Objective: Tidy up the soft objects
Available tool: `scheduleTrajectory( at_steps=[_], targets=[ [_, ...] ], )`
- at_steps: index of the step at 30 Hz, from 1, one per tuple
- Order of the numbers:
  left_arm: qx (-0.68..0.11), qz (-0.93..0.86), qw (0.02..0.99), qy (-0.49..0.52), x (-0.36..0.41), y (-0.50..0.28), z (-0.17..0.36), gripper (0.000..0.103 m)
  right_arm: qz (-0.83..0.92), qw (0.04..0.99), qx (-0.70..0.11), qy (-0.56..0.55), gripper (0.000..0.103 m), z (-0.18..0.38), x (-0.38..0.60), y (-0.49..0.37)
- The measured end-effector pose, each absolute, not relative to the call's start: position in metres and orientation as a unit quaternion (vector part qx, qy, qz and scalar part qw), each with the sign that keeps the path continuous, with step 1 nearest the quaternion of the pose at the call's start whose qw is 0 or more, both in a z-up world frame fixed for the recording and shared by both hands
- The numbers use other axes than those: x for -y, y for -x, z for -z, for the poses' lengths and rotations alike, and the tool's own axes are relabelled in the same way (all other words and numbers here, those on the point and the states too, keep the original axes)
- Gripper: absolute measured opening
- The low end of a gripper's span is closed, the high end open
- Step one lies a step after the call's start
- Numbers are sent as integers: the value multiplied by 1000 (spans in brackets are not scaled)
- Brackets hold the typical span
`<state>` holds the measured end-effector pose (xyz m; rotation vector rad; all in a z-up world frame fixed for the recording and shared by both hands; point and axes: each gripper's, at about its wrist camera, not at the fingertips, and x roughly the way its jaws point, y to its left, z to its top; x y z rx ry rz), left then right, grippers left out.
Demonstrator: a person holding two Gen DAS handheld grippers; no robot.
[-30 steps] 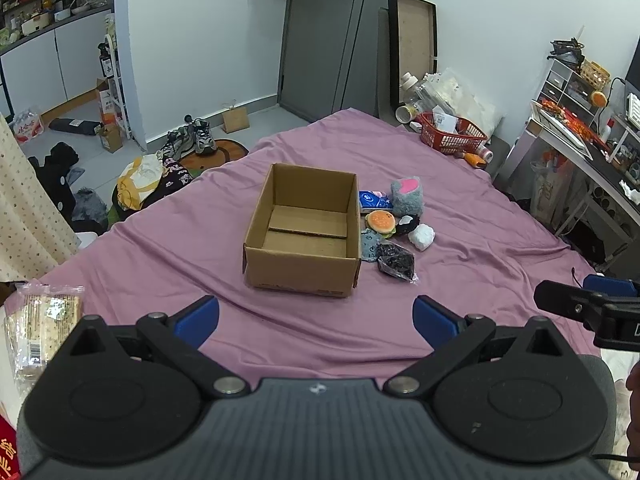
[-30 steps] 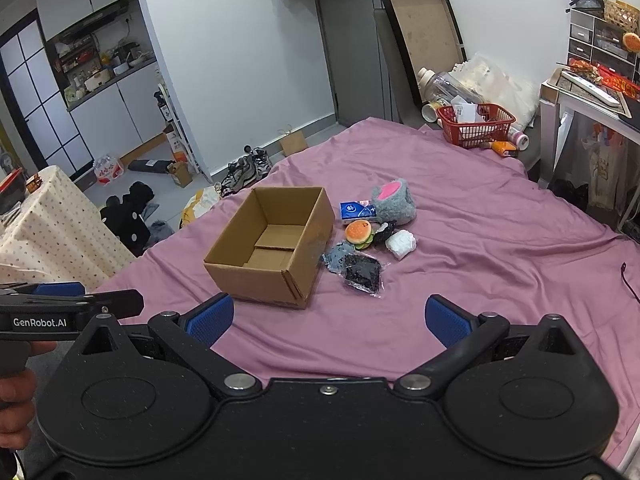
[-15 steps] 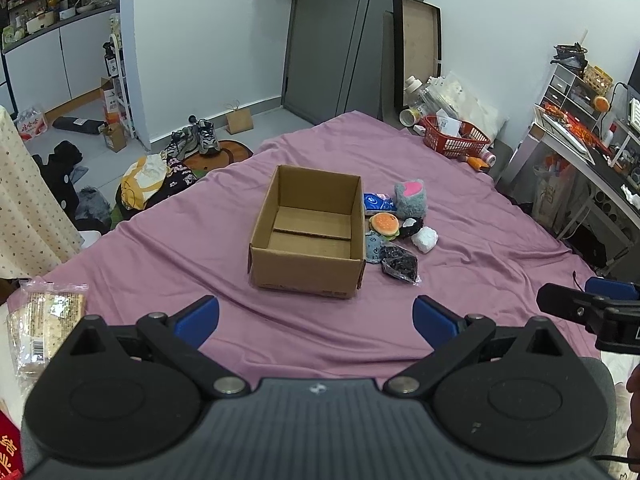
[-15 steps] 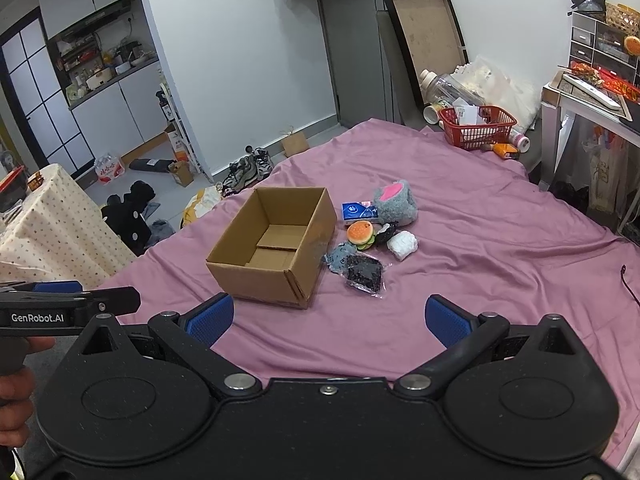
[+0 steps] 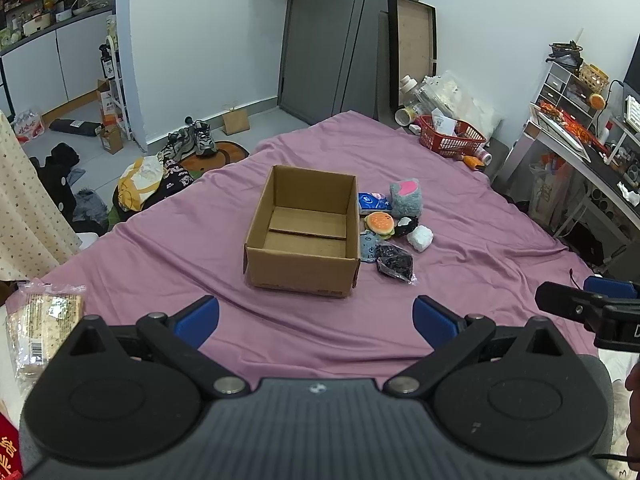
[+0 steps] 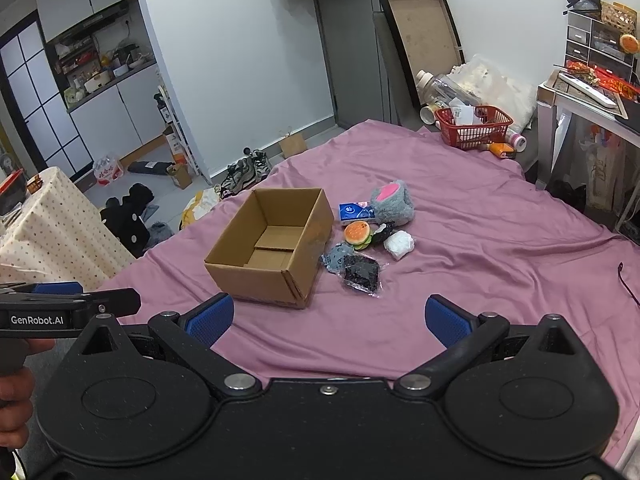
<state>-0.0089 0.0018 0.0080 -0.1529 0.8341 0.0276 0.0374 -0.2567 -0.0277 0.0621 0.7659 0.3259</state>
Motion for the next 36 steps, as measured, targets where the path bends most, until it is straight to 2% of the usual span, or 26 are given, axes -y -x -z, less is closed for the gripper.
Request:
scheduleTrajectory(
  at_steps=[36],
  targets=[
    [-400,-10,914,67,24,-1,-8,102,-176,913,-366,-44,103,38,275,-49]
  ],
)
